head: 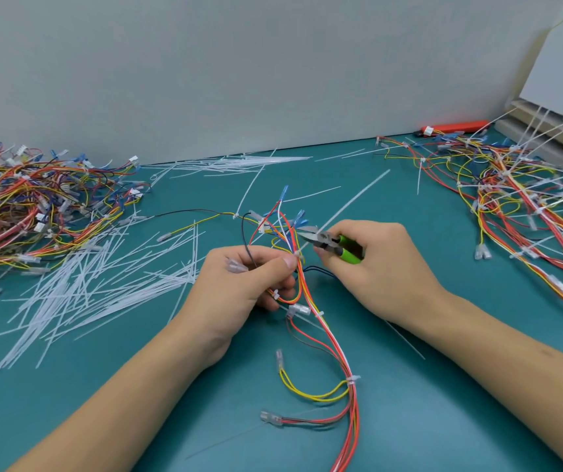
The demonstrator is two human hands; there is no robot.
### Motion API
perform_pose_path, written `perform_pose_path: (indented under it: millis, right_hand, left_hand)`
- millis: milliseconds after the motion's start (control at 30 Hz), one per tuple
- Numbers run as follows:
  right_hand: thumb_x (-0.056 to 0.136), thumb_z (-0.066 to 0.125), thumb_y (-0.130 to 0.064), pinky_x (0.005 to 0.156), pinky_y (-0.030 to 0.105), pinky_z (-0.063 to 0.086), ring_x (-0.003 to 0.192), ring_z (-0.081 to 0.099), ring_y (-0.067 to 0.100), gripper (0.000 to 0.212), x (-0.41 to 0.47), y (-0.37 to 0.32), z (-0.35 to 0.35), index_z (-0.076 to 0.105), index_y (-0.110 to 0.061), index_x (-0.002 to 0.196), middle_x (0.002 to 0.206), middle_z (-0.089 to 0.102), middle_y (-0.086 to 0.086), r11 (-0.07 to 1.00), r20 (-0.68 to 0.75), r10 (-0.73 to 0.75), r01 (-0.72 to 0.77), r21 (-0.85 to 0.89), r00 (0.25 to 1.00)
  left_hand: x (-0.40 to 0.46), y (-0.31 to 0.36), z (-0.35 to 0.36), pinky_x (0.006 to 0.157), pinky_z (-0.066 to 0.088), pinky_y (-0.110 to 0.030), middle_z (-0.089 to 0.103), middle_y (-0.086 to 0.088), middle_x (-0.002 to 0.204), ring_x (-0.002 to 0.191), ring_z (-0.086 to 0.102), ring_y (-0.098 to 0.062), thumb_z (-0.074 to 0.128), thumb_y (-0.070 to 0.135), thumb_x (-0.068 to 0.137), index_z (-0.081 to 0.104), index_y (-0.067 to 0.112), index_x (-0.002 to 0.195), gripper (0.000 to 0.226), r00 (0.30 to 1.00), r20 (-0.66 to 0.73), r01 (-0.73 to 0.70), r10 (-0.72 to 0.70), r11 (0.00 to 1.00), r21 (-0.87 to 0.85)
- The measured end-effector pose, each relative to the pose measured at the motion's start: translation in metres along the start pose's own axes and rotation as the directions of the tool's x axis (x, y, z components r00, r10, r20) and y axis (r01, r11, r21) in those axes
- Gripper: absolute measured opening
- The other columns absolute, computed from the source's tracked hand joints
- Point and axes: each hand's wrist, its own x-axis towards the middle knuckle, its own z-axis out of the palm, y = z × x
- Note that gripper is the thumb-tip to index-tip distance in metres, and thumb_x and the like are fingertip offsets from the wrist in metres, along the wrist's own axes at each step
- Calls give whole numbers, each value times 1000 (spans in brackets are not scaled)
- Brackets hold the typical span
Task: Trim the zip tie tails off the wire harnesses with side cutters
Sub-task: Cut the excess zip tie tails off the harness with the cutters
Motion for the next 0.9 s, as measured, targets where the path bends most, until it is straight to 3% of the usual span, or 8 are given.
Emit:
perform_pose_path:
  millis: [67,167,267,400,600,767,900]
  right_hand:
    - [90,70,-26,67,43,51,70,56,19,3,0,0,0,72,-24,88,72,65,-4,1000,65,2,0,-29,998]
    - [86,65,-23,72,42,53,79,61,23,11,0,-3,2,74,-24,94,79,69,-3,994,176,7,13,-112,984]
    - [87,65,-22,72,43,52,79,60,24,10,1,-4,0,73,-24,93,78,68,-3,993,182,-6,27,-112,983]
    - [91,62,-26,66,44,52,71,57,25,10,-1,-4,0,72,-25,93,71,63,0,991,190,17,9,-134,982]
    - [92,61,-25,62,43,50,69,52,32,11,-1,-5,1,71,-21,96,67,59,6,966,149,18,21,-256,989]
    - [86,68,-20,75,36,44,82,57,21,17,-3,-7,2,75,-29,99,78,68,-9,987,78,25,-12,-163,997]
    - [83,69,-19,82,40,49,84,59,20,20,0,-8,1,76,-28,99,82,71,-9,990,96,12,2,-144,995]
  left_hand:
    - [0,-1,0,50,46,-20,67,-10,68,59,62,-17,74,12,90,77,11,80,11,1000,6,-3,3,1000,10]
    - [1,-2,0,49,46,-21,67,-12,68,59,63,-19,79,11,85,77,12,76,9,1000,12,-11,11,1000,21]
    - [2,-2,0,49,46,-21,67,-12,68,59,63,-20,76,19,79,77,13,74,8,1000,18,-19,19,1000,21]
    - [1,-3,-1,49,46,-21,67,-11,68,58,62,-19,76,9,88,75,10,76,12,999,30,-35,34,999,40]
    - [1,-1,0,49,46,-21,67,-10,69,57,62,-17,73,11,90,76,11,79,11,999,23,-24,23,999,27]
    - [0,-1,0,50,46,-20,67,-10,69,58,61,-17,72,11,91,75,7,81,11,1000,10,-7,7,1000,20]
    - [1,-1,-1,50,45,-21,66,-11,70,59,61,-18,72,11,91,74,6,82,10,1000,9,2,-3,1000,12]
